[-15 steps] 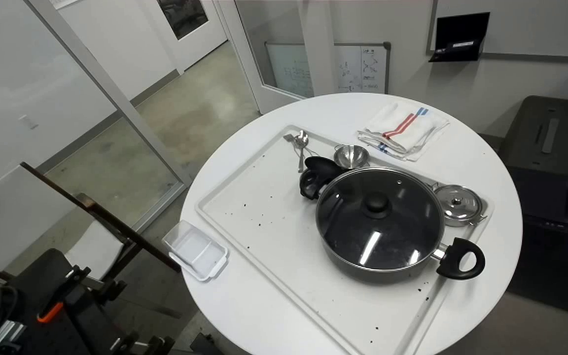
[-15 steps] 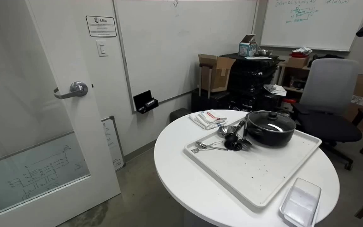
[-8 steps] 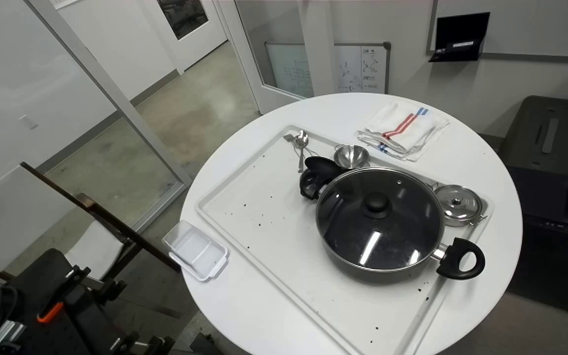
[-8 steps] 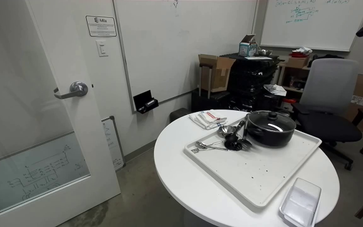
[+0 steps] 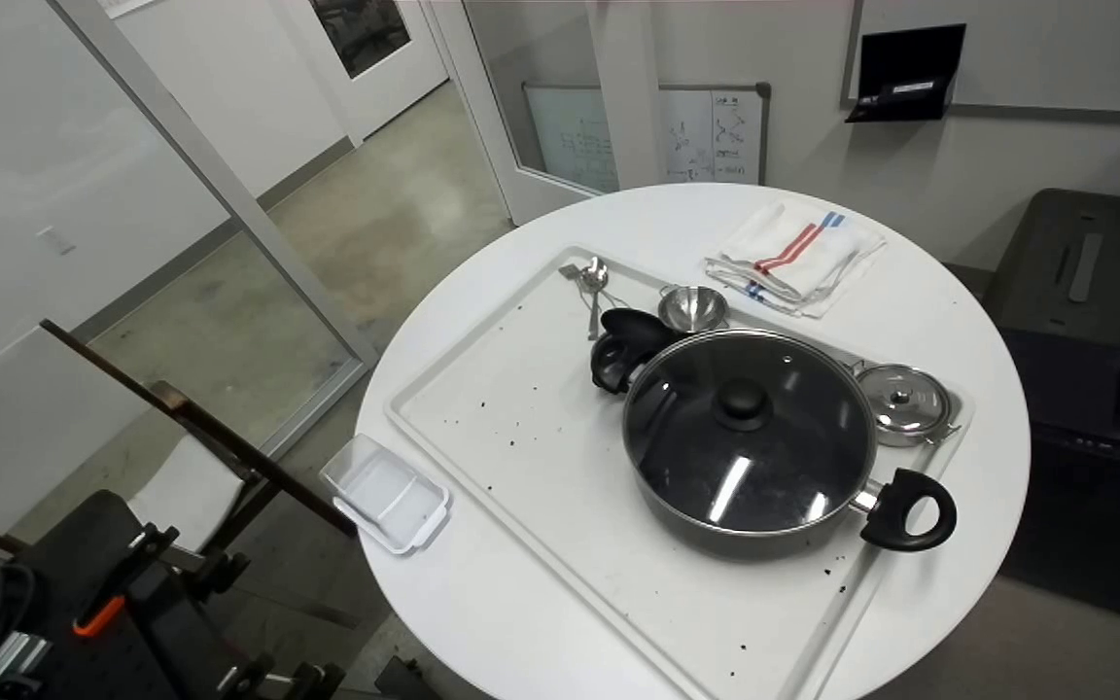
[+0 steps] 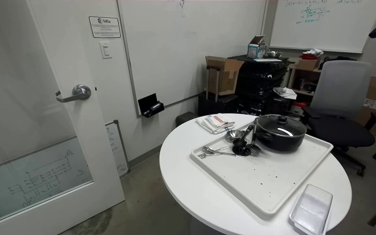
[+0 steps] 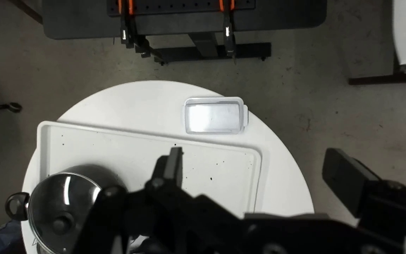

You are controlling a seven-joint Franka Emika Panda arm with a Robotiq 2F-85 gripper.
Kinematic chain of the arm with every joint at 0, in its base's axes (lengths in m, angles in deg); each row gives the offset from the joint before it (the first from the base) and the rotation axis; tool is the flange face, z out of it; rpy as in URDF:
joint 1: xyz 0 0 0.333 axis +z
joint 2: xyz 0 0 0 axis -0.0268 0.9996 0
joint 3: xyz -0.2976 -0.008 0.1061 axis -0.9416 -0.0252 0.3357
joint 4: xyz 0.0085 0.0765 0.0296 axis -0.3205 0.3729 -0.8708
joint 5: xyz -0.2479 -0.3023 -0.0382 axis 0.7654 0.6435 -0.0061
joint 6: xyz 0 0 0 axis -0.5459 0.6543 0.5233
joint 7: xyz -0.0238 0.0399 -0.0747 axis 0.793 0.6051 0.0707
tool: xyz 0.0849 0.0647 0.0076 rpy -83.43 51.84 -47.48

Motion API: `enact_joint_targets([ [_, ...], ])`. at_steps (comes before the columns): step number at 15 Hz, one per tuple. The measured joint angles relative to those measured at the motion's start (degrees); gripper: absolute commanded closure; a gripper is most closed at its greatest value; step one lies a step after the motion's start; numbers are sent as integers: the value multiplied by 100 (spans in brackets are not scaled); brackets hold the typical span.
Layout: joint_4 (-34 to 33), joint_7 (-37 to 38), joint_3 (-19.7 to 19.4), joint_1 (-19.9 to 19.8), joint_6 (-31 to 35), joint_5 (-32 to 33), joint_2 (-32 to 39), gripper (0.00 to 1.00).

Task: Remove the glass lid from the black pot.

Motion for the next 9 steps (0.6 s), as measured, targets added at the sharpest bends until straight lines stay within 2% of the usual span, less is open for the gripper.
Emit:
enact_joint_targets([
  [9, -249, 824, -764, -502, 1216, -585, 1057, 0],
])
